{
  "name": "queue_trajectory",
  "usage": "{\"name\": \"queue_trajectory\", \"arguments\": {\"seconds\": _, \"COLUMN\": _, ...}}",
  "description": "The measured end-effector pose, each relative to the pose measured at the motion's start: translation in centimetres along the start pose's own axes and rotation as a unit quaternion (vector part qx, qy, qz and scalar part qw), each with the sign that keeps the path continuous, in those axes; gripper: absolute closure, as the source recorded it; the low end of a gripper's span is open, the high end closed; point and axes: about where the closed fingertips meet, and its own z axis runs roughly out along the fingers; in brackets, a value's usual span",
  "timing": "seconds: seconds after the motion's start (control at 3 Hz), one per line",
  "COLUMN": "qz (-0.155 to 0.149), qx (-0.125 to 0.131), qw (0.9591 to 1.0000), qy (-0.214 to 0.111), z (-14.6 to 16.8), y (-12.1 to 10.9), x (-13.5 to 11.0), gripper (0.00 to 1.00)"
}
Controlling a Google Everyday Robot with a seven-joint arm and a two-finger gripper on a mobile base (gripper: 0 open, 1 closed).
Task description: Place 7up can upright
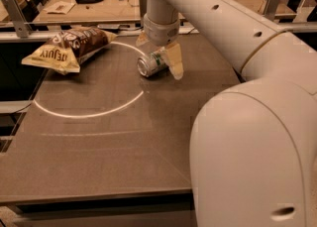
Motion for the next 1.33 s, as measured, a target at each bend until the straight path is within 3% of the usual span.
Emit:
{"name": "queue_trajectory", "arguments": {"seconds": 0.33, "qz": -0.001, "qx": -0.017, "qw": 0.9999, "qy": 0.000, "z": 1.0, "y": -0.1, "x": 0.8, "gripper": 0.00}}
{"name": "queue_trajectory", "arguments": {"seconds": 0.67, "qz": -0.002, "qx": -0.037, "qw": 0.9993, "qy": -0.008, "z": 2.4, "y": 0.5, "x": 0.8, "gripper": 0.19}}
{"name": "queue_trajectory", "arguments": {"seconds": 1.33, "qz": -0.019, "qx": -0.042, "qw": 0.9987, "qy": -0.019, "z": 2.9, "y": 0.9, "x": -0.1, "gripper": 0.65}}
